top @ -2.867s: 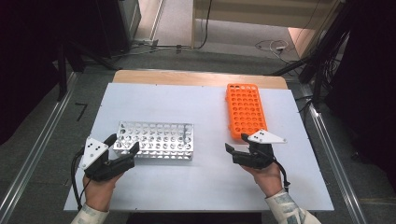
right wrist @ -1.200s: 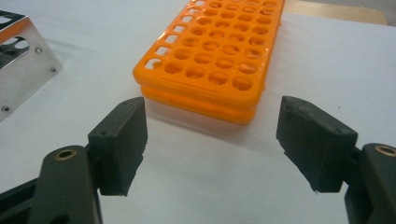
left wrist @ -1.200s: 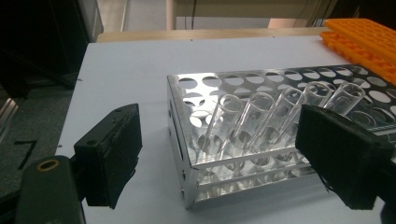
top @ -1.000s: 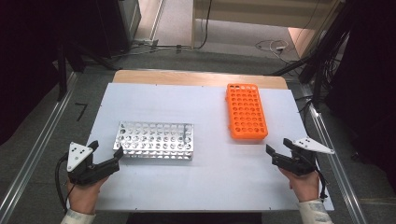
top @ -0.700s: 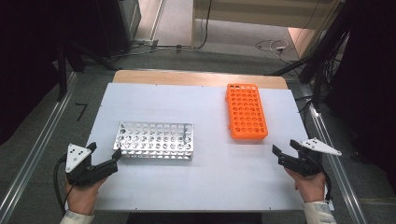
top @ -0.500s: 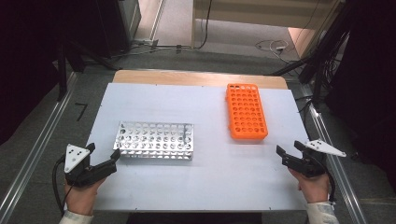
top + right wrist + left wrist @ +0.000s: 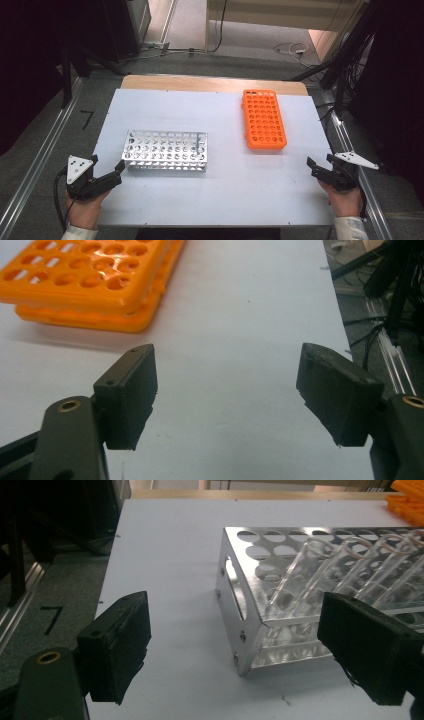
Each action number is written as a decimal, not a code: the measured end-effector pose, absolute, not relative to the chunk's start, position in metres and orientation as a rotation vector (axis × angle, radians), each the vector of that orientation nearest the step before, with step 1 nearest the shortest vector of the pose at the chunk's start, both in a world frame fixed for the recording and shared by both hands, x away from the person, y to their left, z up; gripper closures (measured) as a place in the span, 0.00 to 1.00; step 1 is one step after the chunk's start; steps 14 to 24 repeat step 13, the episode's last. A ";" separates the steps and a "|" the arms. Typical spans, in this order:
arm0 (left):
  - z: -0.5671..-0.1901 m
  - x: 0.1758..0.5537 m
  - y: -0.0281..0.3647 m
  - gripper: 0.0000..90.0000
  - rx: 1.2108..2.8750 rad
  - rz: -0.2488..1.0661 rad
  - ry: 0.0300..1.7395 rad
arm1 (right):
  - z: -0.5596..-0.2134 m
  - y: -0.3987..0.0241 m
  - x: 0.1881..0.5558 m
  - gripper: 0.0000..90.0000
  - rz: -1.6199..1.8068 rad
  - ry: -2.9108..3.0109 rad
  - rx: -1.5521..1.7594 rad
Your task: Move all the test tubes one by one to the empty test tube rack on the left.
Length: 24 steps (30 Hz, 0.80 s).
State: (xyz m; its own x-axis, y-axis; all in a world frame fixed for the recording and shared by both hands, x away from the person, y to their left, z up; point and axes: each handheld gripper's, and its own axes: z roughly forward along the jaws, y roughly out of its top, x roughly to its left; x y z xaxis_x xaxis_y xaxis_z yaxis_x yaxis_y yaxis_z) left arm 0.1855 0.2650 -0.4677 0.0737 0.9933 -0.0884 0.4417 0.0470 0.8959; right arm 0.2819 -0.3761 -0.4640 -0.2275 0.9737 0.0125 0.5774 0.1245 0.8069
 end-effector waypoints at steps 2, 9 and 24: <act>-0.470 0.187 0.267 0.15 1.524 0.839 1.502 | -0.467 -0.379 0.284 0.25 0.944 1.872 1.516; -0.480 0.195 0.274 0.15 1.544 0.811 1.572 | -0.471 -0.386 0.285 0.25 0.939 1.871 1.547; -0.486 0.199 0.275 0.15 1.554 0.789 1.602 | -0.477 -0.384 0.288 0.25 0.922 1.904 1.553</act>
